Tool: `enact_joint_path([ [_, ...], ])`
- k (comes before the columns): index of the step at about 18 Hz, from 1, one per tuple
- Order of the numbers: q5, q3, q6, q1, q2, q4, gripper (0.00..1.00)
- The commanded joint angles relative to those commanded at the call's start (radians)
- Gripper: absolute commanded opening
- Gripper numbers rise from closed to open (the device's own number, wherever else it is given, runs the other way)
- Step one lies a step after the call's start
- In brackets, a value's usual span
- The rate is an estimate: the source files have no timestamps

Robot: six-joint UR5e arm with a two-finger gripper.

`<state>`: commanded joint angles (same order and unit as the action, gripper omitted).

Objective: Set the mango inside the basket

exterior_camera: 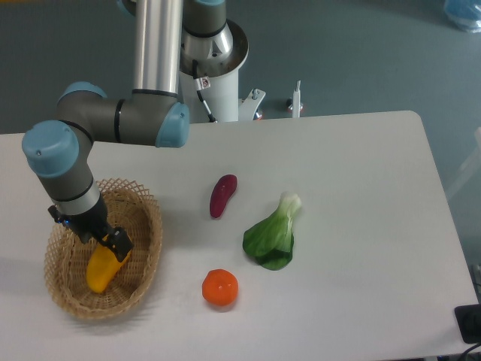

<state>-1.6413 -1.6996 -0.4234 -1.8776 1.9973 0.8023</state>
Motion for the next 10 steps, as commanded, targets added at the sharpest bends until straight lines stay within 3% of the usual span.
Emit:
enact_joint_path([
  [10, 0.0, -0.005, -0.008, -0.012, -0.012, 0.0, 1.0],
])
